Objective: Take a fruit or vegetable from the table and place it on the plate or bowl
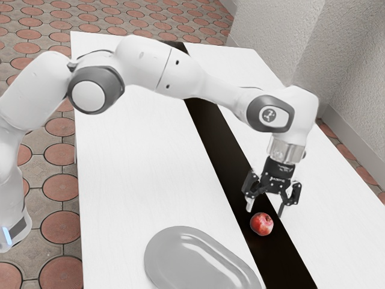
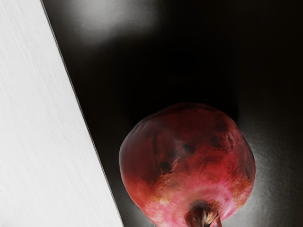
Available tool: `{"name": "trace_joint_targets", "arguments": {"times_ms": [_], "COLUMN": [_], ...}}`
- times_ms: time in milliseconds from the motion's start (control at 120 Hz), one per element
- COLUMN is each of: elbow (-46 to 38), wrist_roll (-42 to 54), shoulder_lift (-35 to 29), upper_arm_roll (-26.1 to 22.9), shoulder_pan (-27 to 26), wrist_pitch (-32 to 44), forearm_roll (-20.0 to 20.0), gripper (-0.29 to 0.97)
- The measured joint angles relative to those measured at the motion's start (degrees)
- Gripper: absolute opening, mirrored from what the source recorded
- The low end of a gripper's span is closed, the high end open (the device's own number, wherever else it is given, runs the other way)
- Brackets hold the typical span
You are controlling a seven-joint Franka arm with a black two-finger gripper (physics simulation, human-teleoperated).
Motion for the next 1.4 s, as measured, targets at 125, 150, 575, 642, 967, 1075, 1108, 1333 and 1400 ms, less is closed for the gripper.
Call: {"name": "trace_joint_targets", "arguments": {"times_ms": [125,150,575,642,967,1075,1108,1333,1400], "elbow": [-1.7,-2.0,-6.4,-6.5,-8.7,-9.0,-9.1,-9.6,-11.0], "wrist_roll": [0.9,1.1,3.4,3.7,4.8,5.0,5.1,5.6,6.0], "shoulder_lift": [-0.4,-0.4,-1.3,-1.0,-1.2,-1.6,-1.6,-1.8,-2.5], "upper_arm_roll": [0.0,0.0,0.1,0.1,0.1,0.6,0.8,1.8,2.7], "shoulder_pan": [-0.1,-0.1,0.4,0.4,0.6,0.6,0.6,0.4,0.3], "wrist_pitch": [2.1,2.4,6.5,6.9,8.2,8.4,8.4,8.5,8.6], "forearm_roll": [-0.9,-1.0,-3.4,-3.7,-4.8,-4.9,-5.0,-5.7,-6.7], "gripper": [0.68,0.68,0.68,0.68,0.57,0.39,0.36,0.47,0.55]}}
